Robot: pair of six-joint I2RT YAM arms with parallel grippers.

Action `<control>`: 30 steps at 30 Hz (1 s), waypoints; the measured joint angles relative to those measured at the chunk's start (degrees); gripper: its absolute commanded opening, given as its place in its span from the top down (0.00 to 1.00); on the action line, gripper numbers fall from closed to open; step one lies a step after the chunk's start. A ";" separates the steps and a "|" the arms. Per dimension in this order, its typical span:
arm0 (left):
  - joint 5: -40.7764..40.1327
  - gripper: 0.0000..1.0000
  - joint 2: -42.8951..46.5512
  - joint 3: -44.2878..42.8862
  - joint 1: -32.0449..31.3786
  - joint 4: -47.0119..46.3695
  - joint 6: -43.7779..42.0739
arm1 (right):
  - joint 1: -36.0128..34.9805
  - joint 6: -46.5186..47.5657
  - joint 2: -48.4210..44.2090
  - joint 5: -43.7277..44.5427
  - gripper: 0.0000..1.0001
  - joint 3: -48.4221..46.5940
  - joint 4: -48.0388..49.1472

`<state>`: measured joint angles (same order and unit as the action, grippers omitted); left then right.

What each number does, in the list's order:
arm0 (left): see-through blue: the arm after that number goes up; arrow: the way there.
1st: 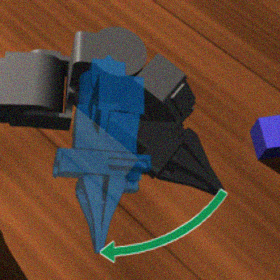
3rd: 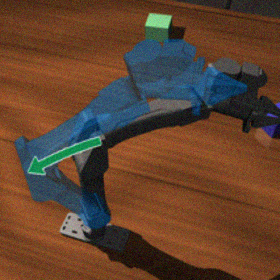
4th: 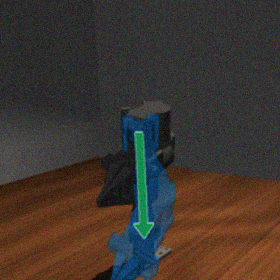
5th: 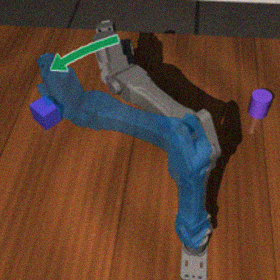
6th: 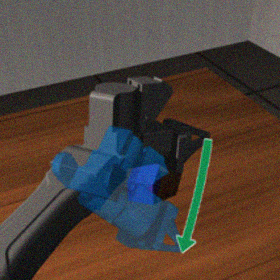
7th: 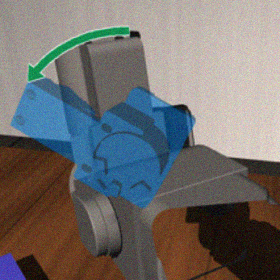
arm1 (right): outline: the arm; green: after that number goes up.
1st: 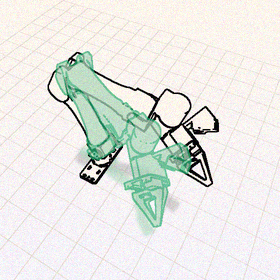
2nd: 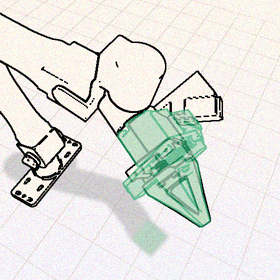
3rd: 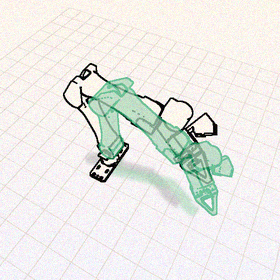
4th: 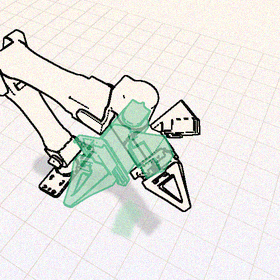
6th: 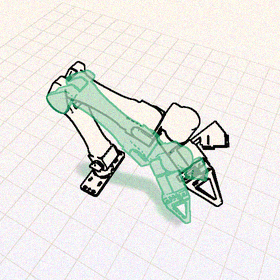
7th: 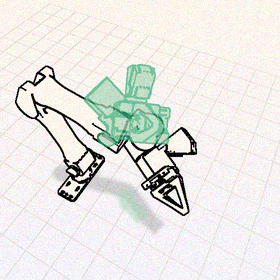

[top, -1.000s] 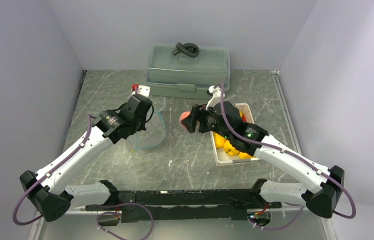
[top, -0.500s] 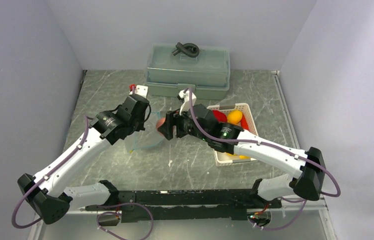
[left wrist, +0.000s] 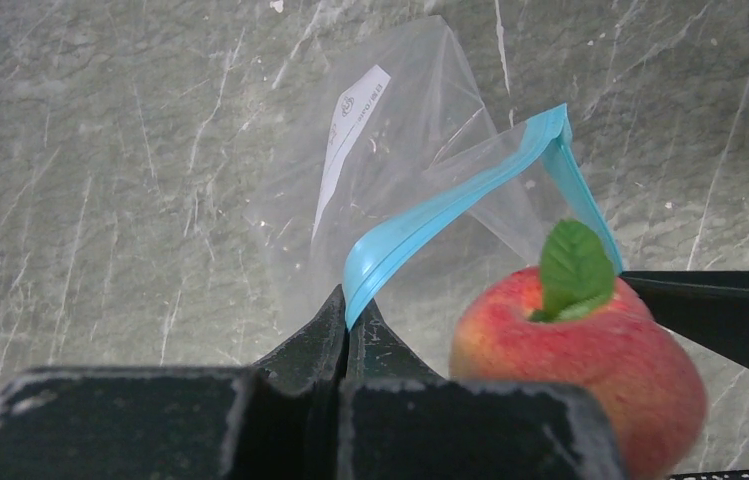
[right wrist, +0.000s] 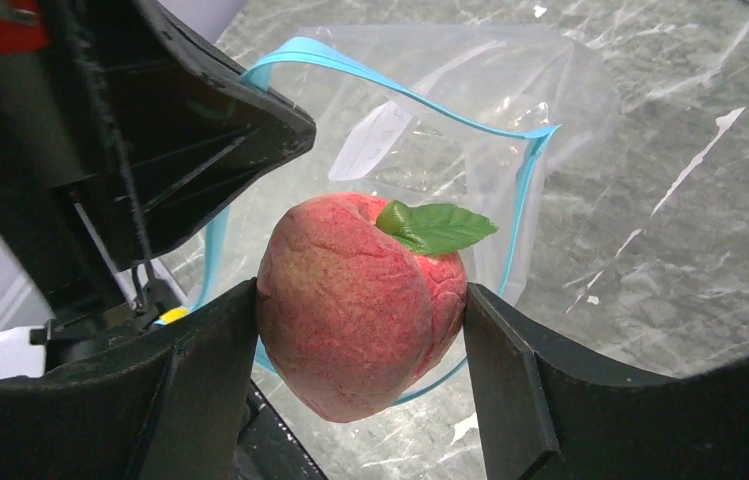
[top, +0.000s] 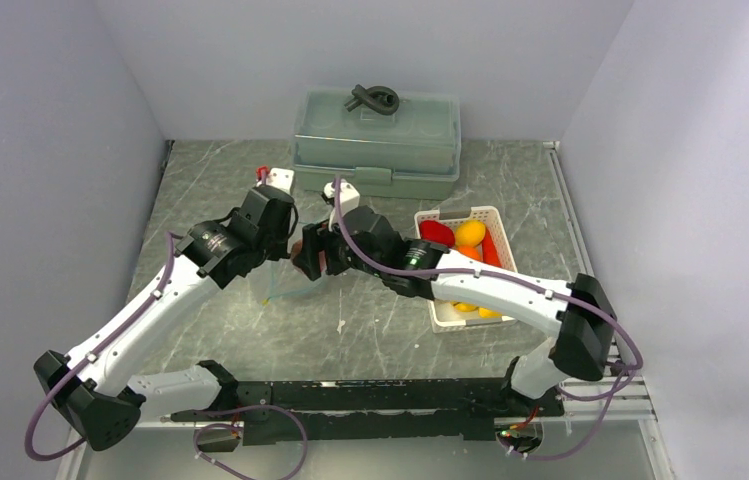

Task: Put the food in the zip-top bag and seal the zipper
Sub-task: Place the fake fruit in the zipper food storage bag.

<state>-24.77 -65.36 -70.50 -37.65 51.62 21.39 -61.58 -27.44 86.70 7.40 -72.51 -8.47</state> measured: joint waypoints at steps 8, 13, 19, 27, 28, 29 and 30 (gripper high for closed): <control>1.09 1.00 0.02 0.00 0.61 -0.35 -0.72 | -0.15 0.02 4.61 0.02 0.32 -1.57 -0.07; 1.46 1.00 0.13 0.02 0.90 -0.39 -0.74 | -0.31 0.00 4.96 0.02 0.21 -1.60 -0.04; 1.64 1.00 0.28 0.02 1.16 -0.39 -0.74 | -0.35 0.00 4.94 0.00 0.09 -1.68 0.00; 2.03 1.00 0.28 0.17 1.31 -0.50 -0.74 | -0.39 -0.02 3.76 0.00 0.09 -1.64 0.13; 2.03 1.00 0.28 0.22 1.36 -0.52 -0.74 | -0.39 -0.04 3.13 0.00 0.10 -1.49 0.26; 2.03 1.00 0.28 0.28 1.36 -0.59 -0.74 | -0.39 -0.02 2.32 0.04 0.10 -1.16 0.46; 2.03 1.00 0.28 0.33 1.42 -0.63 -0.74 | -0.39 -0.04 1.31 0.20 0.10 -0.79 0.46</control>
<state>-22.74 -65.08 -70.17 -36.23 50.98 20.64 -61.98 -27.49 88.01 7.60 -73.30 -8.01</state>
